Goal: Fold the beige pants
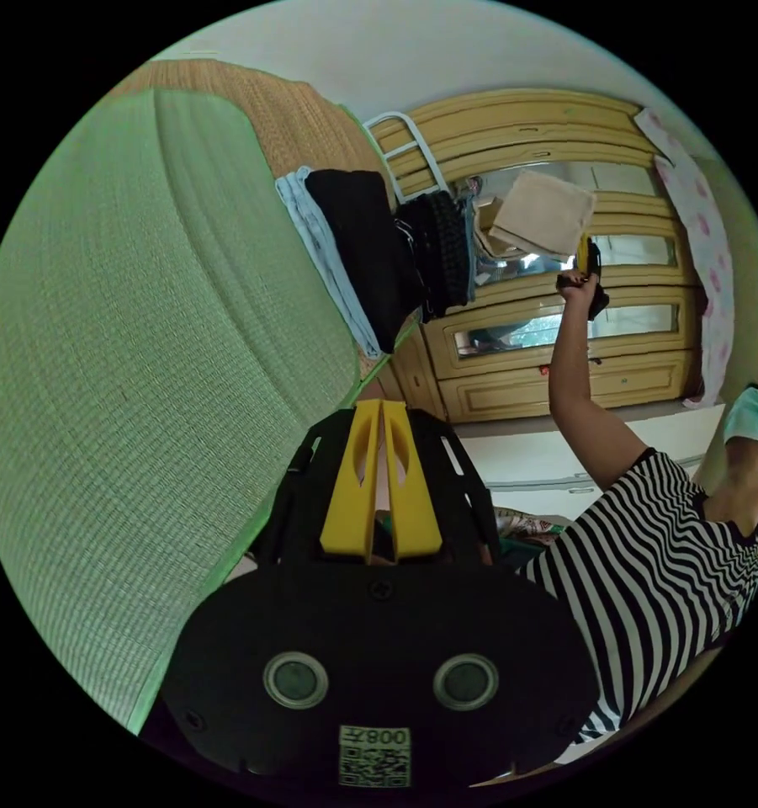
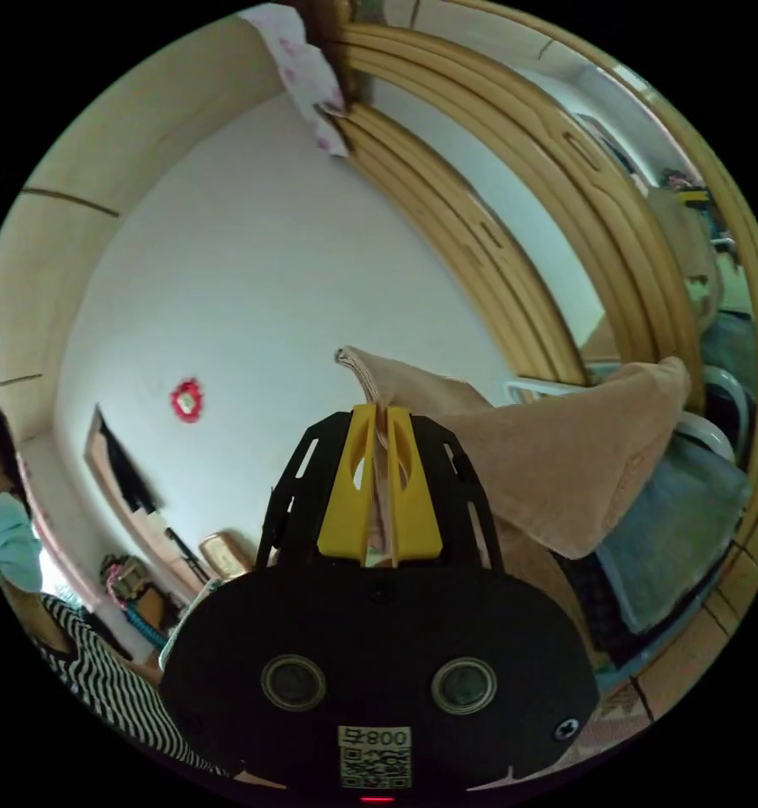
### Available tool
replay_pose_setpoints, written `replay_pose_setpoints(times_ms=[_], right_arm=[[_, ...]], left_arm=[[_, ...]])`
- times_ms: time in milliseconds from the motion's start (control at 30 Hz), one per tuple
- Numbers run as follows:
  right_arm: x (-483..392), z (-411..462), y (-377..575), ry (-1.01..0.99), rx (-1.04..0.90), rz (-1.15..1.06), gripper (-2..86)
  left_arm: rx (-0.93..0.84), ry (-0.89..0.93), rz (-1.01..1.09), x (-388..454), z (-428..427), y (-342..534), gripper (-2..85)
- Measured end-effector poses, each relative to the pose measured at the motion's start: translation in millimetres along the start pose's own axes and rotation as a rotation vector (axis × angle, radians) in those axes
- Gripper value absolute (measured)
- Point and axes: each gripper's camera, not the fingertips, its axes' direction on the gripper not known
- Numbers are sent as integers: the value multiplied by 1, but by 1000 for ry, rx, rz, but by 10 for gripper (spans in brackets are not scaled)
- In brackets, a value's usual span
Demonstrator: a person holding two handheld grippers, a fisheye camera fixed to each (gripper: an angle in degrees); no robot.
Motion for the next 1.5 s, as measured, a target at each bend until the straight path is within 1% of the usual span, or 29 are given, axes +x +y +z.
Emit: replay_pose_setpoints(times_ms=[133,167,233,367,500,567,633,767,833,867,933,1000,1100,1200,1333,1400,1433,1467,1500], right_arm=[[-66,22,19,-238,2,-35,7],[-75,26,23,-268,-1,-37,6],[-112,44,41,-396,-38,-49,6],[-169,68,81,-549,-94,-68,6],[-228,96,148,-724,-167,-75,6],[-248,111,186,-806,-207,-51,6],[-272,136,246,-895,-280,-1,6],[-299,182,348,-943,-433,77,6],[-309,220,425,-937,-574,176,7],[-311,229,444,-926,-609,198,7],[-316,260,514,-869,-735,263,7],[-317,276,557,-896,-785,338,8],[-328,289,599,-890,-817,342,9],[-340,298,625,-890,-834,305,10],[-347,308,654,-893,-824,273,11],[-350,312,665,-891,-823,254,12],[-353,314,673,-889,-827,238,12],[-354,315,677,-889,-830,232,13],[-355,318,685,-887,-832,220,13]], left_arm=[[102,9,35,2,-37,53,3],[134,12,41,2,-49,69,3],[187,13,51,0,-68,96,3],[321,21,55,-6,-114,159,2],[464,-5,73,-10,-157,217,2],[577,-17,68,-14,-184,260,2],[657,-37,60,-19,-202,295,3],[776,-94,-25,-41,-236,378,10],[811,-108,-78,-53,-245,412,17],[831,-114,-117,-61,-249,435,23],[840,-126,-151,-71,-254,465,32],[839,-128,-185,-80,-256,491,43],[806,-142,-204,-90,-256,523,71],[775,-176,-146,-87,-254,539,100],[680,-203,-47,-79,-248,539,125],[647,-256,-16,-72,-245,537,127],[637,-312,-5,-67,-244,536,127],[642,-368,-3,-62,-244,537,126],[645,-388,-5,-60,-245,538,126]])
